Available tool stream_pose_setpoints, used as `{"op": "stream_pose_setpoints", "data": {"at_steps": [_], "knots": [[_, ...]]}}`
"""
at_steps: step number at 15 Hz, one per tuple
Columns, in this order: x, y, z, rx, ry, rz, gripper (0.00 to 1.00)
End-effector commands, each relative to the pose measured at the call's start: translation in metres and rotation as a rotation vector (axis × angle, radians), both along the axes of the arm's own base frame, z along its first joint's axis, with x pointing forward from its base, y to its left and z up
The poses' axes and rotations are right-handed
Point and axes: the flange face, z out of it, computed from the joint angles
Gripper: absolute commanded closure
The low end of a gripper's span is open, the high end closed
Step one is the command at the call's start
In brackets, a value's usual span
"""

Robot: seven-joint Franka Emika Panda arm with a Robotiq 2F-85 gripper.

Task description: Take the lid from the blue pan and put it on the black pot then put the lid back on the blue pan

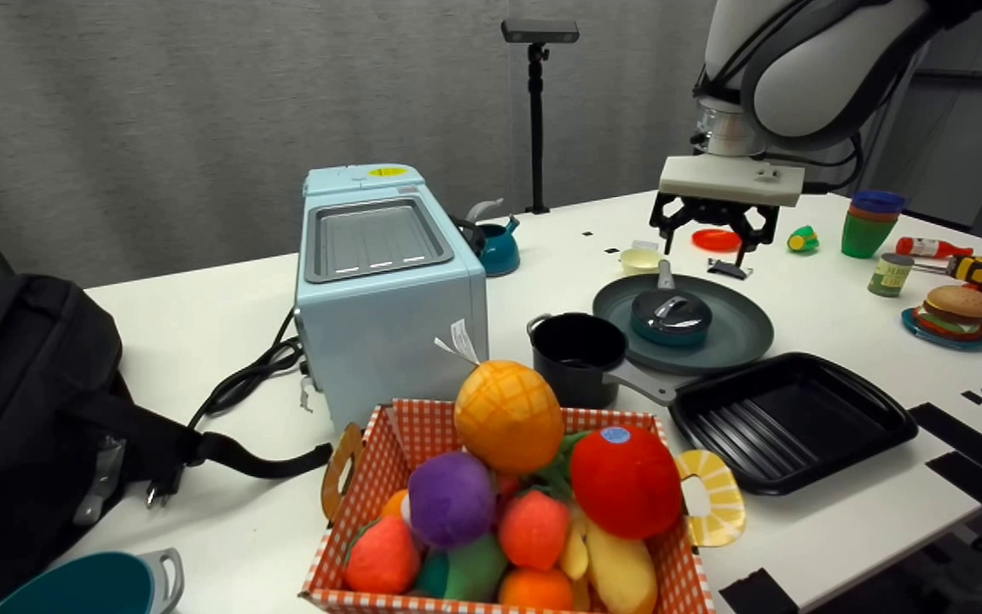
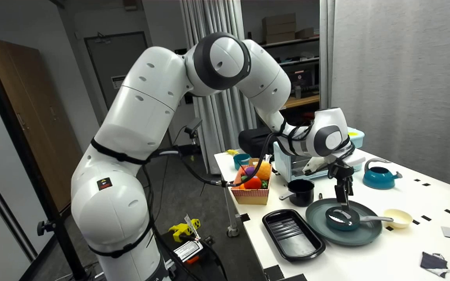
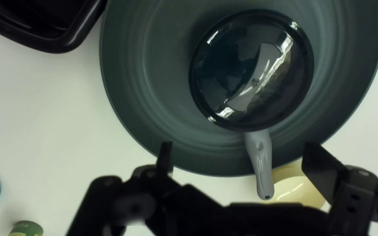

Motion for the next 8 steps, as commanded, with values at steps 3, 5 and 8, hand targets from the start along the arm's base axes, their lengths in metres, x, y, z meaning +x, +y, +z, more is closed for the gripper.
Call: {"op": "stream_pose_setpoints", "data": {"at_steps": [3,5,8], "knots": [[0.011,0.015,-0.019,0.003,-0.014,0.015,0.0],[0.012,0.022,-0.026,0.0,-0.01,0.023,0.0],[0.012,0.034,-0.038,-0.005,0.0,0.032,0.0]]}}
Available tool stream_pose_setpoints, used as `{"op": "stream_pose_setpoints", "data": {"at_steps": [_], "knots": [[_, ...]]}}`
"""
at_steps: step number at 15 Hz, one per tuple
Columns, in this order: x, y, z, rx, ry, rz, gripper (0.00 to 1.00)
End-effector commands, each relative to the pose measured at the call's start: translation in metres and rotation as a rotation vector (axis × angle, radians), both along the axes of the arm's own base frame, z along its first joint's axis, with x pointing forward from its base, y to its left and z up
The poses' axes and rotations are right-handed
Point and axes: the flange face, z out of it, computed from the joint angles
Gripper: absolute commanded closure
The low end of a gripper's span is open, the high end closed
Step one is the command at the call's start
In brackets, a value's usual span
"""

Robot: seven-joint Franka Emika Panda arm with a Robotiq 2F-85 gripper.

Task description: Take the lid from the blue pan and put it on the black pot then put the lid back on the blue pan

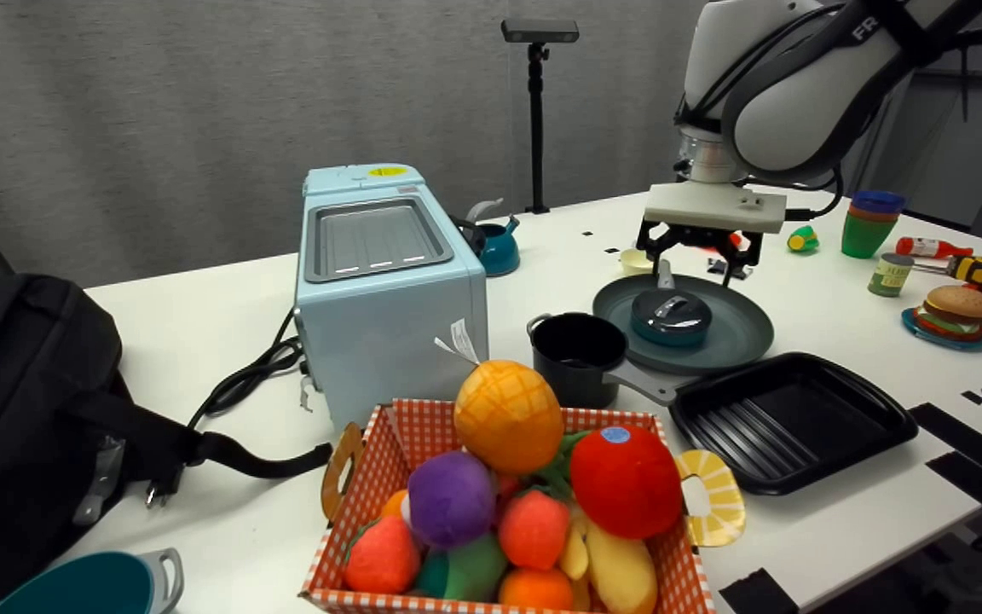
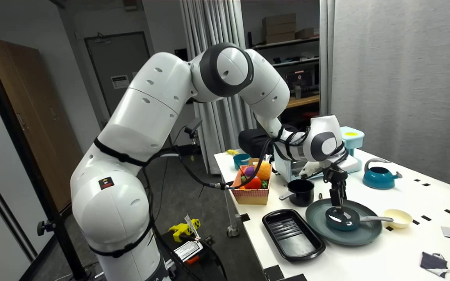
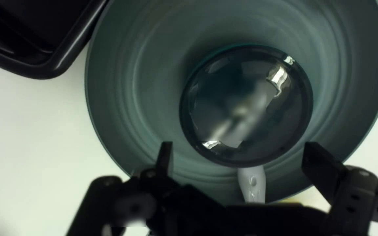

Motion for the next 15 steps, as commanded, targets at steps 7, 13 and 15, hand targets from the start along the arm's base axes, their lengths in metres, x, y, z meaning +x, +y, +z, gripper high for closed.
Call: {"op": "stream_pose_setpoints", "data": {"at_steps": [7,13,15], "knots": [[0.016,0.023,-0.03,-0.021,-0.028,0.0,0.0],[0.021,0.018,-0.041,-0.038,-0.025,-0.003,0.0],[0.022,0.016,-0.042,-0.045,-0.027,-0.004,0.14]]}}
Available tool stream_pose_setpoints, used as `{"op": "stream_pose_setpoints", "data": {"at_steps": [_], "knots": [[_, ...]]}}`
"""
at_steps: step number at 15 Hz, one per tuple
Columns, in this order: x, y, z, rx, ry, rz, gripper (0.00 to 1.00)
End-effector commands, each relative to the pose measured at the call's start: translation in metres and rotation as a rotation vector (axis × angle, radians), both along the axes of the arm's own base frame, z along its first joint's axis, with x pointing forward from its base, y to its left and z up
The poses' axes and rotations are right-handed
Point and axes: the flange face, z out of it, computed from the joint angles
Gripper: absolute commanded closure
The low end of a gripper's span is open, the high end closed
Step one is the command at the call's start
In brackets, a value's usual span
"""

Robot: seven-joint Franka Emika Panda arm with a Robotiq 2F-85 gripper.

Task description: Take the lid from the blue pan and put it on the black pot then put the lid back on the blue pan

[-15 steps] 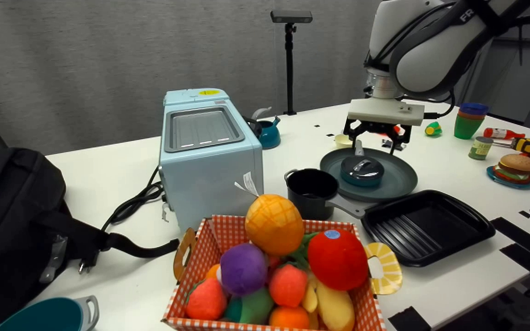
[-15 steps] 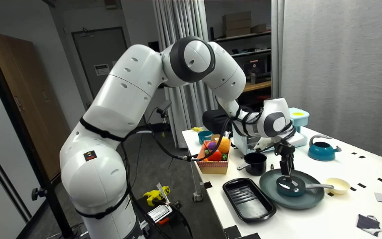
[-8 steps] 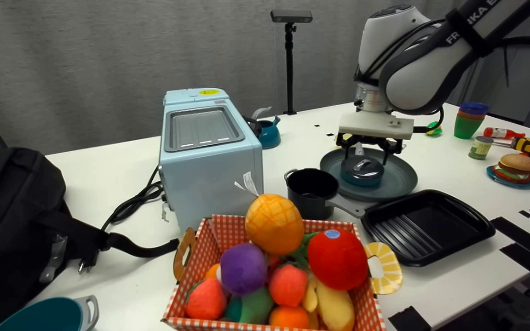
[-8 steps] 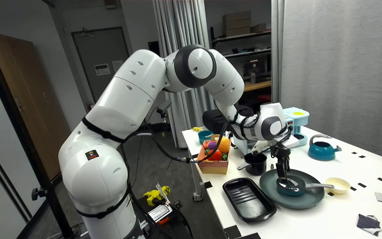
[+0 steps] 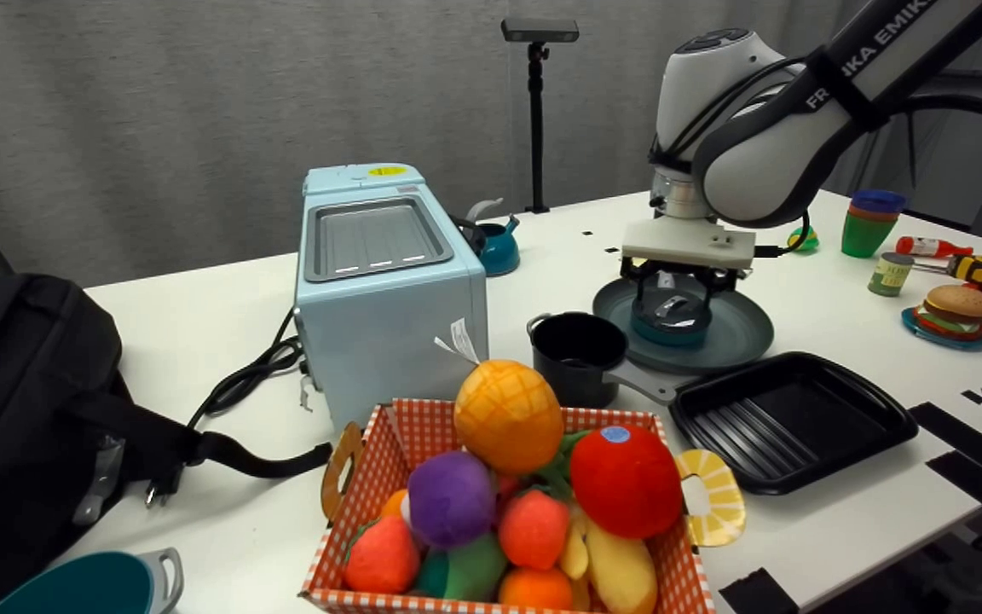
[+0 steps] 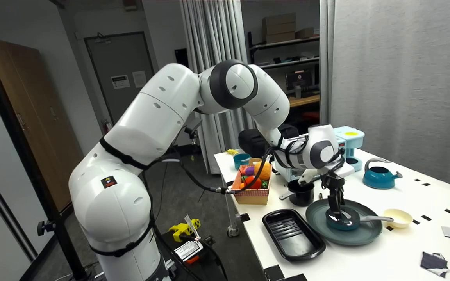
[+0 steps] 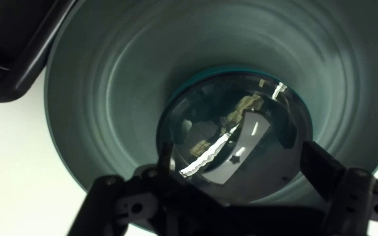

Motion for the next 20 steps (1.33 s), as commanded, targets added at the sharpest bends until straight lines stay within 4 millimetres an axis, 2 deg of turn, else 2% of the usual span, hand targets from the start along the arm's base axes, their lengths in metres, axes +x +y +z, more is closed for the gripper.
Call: {"op": "stream_pose_setpoints", "data": {"at_steps": [1,2,5,11,13,15,20], "knots": [[0.01,-0.002,-0.005,-0.019,-0.035,-0.013,0.29],[0.011,-0.004,-0.006,-0.021,-0.036,-0.015,0.29],[0.014,-0.009,-0.004,-0.028,-0.04,-0.017,0.54],[0.017,-0.014,0.001,-0.031,-0.05,-0.023,0.97],[0.018,-0.014,0.002,-0.031,-0.05,-0.022,1.0],[0.016,-0.012,0.007,-0.028,-0.054,-0.015,0.96],[0.016,-0.004,0.034,-0.022,-0.066,0.052,0.96]]}}
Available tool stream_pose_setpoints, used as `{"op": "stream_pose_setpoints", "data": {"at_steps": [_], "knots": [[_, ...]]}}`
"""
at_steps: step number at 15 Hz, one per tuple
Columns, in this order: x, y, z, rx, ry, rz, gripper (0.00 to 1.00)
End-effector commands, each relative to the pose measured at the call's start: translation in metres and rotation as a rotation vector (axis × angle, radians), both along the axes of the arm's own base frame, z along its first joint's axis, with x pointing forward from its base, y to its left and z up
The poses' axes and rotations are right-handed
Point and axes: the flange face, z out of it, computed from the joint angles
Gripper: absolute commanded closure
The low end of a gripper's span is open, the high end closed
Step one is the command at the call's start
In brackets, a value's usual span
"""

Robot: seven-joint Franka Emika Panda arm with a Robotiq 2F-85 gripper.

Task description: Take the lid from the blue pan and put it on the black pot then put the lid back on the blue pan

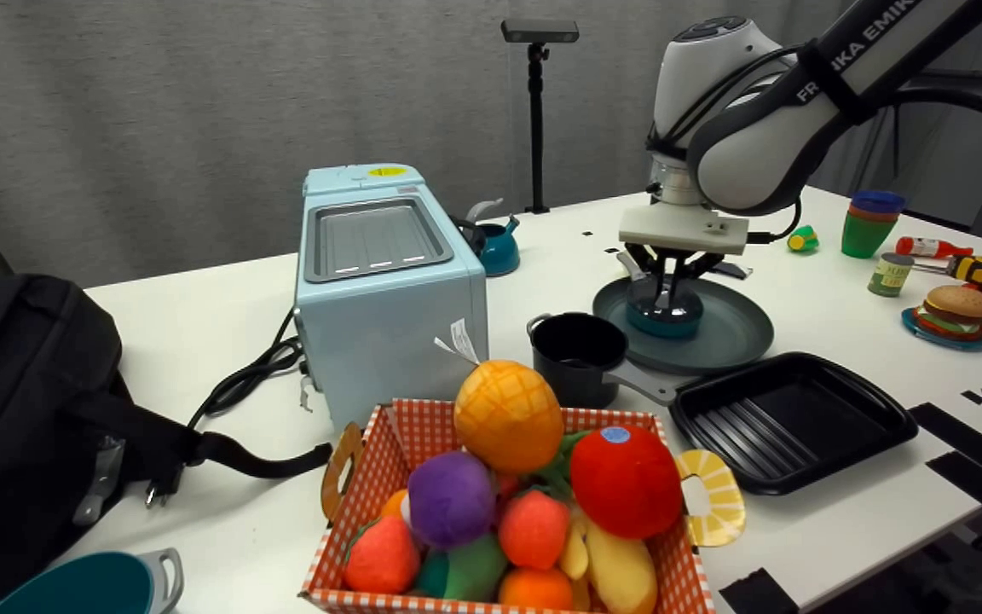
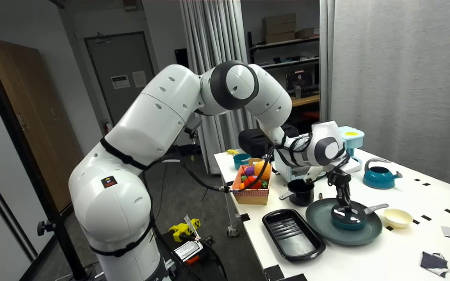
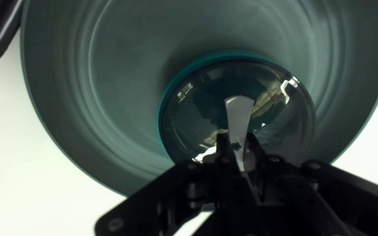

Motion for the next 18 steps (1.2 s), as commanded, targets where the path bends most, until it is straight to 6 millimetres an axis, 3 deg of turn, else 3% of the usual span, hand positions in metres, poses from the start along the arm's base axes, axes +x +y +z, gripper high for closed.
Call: {"op": "stream_pose_setpoints", "data": {"at_steps": [1,5,8,12,18], "knots": [[0.001,0.011,0.027,0.003,-0.032,0.065,0.96],[0.003,0.029,0.053,0.023,-0.03,0.155,0.96],[0.002,0.053,0.068,0.038,-0.031,0.241,0.96],[-0.003,0.087,0.076,0.057,-0.015,0.346,0.96],[-0.004,0.119,0.087,0.082,0.015,0.465,0.96]]}}
